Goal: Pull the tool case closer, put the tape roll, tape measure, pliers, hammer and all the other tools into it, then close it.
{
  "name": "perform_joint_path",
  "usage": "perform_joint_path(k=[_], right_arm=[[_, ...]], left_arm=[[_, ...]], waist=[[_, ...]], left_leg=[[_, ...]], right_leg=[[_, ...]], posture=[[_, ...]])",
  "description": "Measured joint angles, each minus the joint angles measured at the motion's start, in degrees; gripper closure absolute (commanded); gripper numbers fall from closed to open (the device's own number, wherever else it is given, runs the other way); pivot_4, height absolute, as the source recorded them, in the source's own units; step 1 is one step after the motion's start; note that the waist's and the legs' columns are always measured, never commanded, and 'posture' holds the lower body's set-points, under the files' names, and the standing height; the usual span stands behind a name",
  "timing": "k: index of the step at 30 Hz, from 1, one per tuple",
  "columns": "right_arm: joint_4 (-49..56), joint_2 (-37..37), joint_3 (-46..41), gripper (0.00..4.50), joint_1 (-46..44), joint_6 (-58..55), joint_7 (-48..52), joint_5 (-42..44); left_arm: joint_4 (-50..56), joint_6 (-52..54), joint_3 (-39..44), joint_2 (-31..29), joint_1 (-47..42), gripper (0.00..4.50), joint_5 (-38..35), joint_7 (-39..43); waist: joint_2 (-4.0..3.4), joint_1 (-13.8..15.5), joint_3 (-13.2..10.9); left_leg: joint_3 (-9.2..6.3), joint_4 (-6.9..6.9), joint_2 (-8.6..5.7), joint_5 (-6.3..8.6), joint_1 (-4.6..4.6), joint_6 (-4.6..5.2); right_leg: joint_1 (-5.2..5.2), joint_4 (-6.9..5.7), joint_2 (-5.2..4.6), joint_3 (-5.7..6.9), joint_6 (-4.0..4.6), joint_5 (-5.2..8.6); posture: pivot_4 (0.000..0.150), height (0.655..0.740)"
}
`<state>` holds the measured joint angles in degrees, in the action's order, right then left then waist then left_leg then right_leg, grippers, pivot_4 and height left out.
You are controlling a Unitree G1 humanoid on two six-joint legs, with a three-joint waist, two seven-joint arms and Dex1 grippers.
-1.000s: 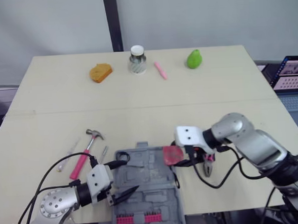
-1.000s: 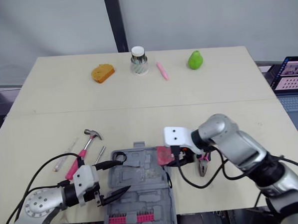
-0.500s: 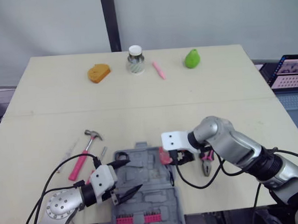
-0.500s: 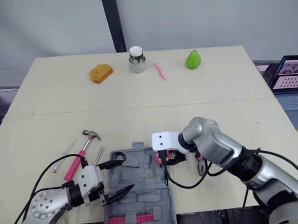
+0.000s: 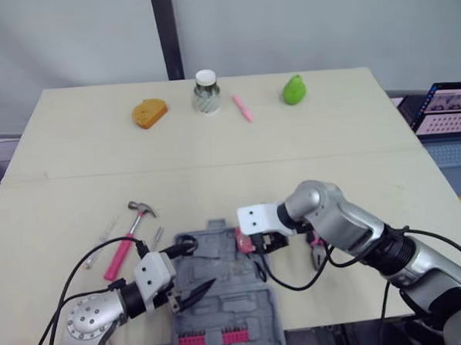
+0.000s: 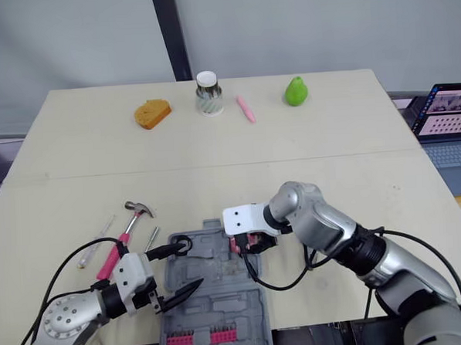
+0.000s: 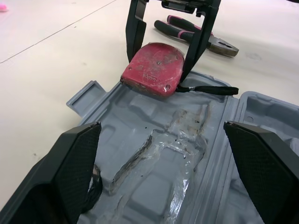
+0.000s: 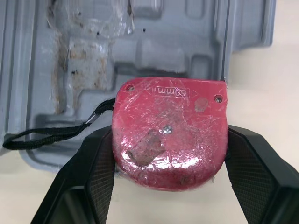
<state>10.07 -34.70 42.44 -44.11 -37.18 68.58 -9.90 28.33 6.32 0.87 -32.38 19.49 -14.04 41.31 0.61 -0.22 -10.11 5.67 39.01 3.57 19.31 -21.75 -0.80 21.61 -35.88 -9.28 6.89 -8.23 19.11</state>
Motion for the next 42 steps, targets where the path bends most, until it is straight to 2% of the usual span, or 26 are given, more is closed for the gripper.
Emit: perform_joint_path(k=[33,35,37,42], right_arm=[[-1.52,2.11,0.02,1.62,0.88,3.35,0.71,-2.51],[-1.51,2.26,0.02,0.59,0.88,3.34,0.71,-2.49],[-1.48,2.28,-0.05,0.08,0.88,3.28,0.71,-2.36],[-0.8,2.3,-0.2,0.08,1.5,2.2,0.73,-1.76]], left_arm=[[2.36,3.37,-0.93,0.0,-0.1,0.0,-0.08,-1.19],[2.37,3.5,-0.96,0.0,-0.12,0.0,-0.08,-1.2],[2.38,3.57,-0.96,0.0,-0.18,0.0,-0.08,-1.2],[2.39,3.74,-1.14,0.0,-0.24,0.0,-0.08,-1.21]], waist=[[-0.02,-0.09,-0.01],[-0.02,-0.08,-0.01],[-0.03,-0.08,-0.02],[-0.03,-0.04,-0.02]], left_leg=[[0.0,-0.01,0.01,0.03,0.0,-0.02],[0.0,-0.01,0.02,0.03,0.0,-0.02],[0.0,-0.01,0.02,0.03,0.0,-0.02],[0.0,-0.01,0.02,0.03,0.0,-0.02]], right_leg=[[0.01,0.01,0.0,0.01,0.0,0.0],[0.01,0.01,0.01,0.01,0.0,0.0],[0.01,0.01,0.01,0.02,0.0,0.0],[0.01,0.01,0.01,0.01,0.0,0.0]], posture=[[0.15,0.74],[0.15,0.74],[0.15,0.74],[0.15,0.74]])
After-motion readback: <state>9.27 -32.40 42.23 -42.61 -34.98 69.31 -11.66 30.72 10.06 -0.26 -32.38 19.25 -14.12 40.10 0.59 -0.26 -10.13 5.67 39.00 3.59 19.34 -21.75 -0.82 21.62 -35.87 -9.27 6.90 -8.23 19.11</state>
